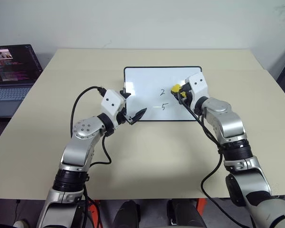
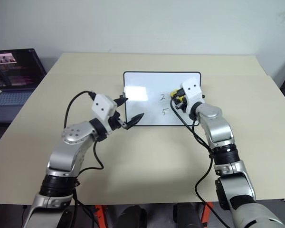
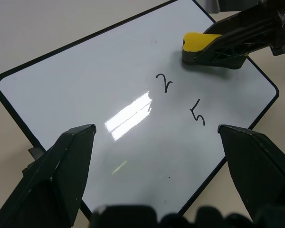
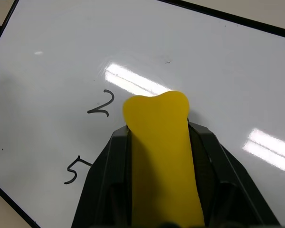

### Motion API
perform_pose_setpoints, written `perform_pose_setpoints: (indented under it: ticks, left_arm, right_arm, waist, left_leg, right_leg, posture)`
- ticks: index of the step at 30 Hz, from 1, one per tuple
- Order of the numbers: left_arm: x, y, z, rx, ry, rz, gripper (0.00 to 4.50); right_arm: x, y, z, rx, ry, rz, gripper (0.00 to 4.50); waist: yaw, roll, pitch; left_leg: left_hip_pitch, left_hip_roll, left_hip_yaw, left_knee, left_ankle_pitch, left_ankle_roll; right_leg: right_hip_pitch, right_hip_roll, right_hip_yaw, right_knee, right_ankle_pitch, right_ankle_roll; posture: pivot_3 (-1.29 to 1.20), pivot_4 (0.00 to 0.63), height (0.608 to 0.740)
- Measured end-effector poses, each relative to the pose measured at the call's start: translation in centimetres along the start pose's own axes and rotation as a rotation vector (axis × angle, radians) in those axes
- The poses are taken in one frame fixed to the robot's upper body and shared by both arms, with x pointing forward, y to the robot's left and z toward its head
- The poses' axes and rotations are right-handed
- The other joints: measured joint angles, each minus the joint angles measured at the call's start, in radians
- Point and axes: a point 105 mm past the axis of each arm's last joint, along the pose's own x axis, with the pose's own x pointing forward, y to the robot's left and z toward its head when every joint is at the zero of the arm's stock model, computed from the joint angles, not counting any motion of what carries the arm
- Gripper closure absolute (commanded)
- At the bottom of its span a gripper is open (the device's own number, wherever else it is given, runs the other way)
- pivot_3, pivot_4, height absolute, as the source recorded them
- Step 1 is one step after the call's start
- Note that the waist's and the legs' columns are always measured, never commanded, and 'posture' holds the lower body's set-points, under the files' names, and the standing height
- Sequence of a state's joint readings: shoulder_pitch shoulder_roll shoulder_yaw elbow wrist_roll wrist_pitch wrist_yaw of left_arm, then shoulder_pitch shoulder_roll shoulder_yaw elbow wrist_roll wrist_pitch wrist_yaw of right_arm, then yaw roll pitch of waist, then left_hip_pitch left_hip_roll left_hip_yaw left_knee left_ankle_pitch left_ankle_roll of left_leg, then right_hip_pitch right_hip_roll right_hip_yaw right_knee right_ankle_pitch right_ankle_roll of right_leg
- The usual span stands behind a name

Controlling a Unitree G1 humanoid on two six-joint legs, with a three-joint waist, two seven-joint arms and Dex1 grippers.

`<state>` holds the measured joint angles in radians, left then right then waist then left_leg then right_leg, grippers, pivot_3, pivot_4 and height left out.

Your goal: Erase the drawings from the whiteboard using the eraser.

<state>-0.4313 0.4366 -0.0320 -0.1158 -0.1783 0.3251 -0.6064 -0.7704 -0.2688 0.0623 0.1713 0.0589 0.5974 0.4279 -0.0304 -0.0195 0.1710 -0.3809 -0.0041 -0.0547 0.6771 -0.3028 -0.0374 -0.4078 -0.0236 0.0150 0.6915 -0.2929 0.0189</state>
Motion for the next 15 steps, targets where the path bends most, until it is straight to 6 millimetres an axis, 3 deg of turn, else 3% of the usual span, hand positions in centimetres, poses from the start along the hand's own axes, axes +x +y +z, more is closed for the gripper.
perform_pose_setpoints:
  ticks: [15]
  left_arm:
    - [0.01,0.07,0.02,0.000,-0.001,0.006,0.00]
  right_arm:
    - [0.05,0.06,0.37,0.014,0.008,0.009,3.20]
  waist:
    - [0.000,0.000,0.000]
  left_leg:
    - [0.000,0.000,0.000,0.000,0.000,0.000]
  right_leg:
    - [0.000,0.000,0.000,0.000,0.000,0.000]
  posture:
    - [0.00,0.150,0.740]
